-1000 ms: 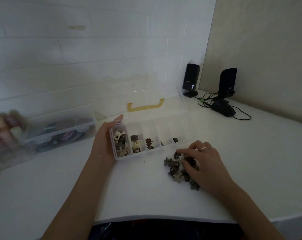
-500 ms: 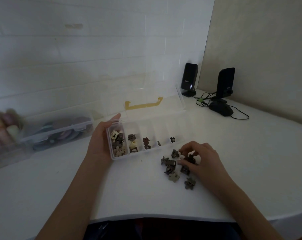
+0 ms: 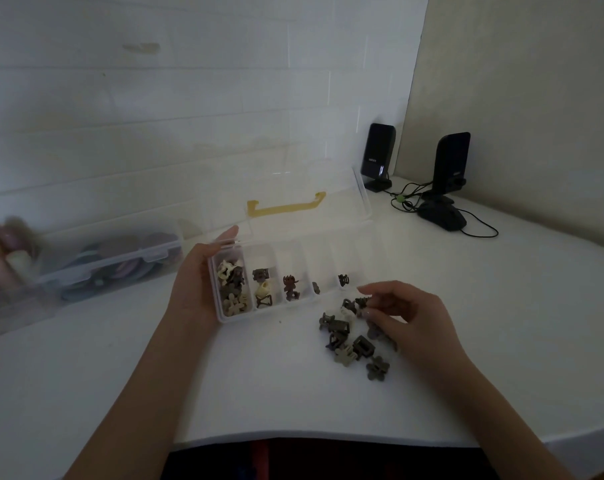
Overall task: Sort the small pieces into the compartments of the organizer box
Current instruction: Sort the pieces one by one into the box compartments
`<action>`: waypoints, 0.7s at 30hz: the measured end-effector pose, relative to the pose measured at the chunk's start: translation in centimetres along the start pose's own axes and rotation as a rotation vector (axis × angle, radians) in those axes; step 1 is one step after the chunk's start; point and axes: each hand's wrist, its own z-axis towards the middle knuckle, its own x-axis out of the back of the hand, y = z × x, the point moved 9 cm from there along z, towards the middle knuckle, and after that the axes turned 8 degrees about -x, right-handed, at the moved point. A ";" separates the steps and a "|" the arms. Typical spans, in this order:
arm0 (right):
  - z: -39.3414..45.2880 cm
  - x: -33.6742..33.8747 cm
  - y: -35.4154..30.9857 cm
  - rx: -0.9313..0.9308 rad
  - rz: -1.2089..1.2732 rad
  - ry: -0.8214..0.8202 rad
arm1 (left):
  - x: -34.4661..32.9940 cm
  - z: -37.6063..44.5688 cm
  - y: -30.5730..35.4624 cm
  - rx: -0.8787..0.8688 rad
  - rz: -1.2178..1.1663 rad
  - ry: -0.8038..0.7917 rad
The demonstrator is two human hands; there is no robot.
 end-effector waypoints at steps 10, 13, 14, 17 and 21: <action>0.4 -2.1 -0.2 0.172 -0.465 -0.080 | -0.1 0.2 0.2 -0.003 -0.008 -0.022; 0.9 -3.4 -0.5 0.270 -0.668 -0.138 | -0.3 0.1 0.2 -0.007 -0.019 -0.019; 1.0 -3.7 -0.7 0.302 -0.727 -0.148 | -0.4 0.1 0.3 -0.006 -0.020 -0.016; 1.1 -4.8 -0.9 0.364 -0.809 -0.190 | -0.4 0.0 0.4 -0.009 -0.018 -0.001; 0.8 -4.3 -1.1 0.325 -0.746 -0.145 | -0.5 -0.2 0.9 -0.030 -0.003 -0.014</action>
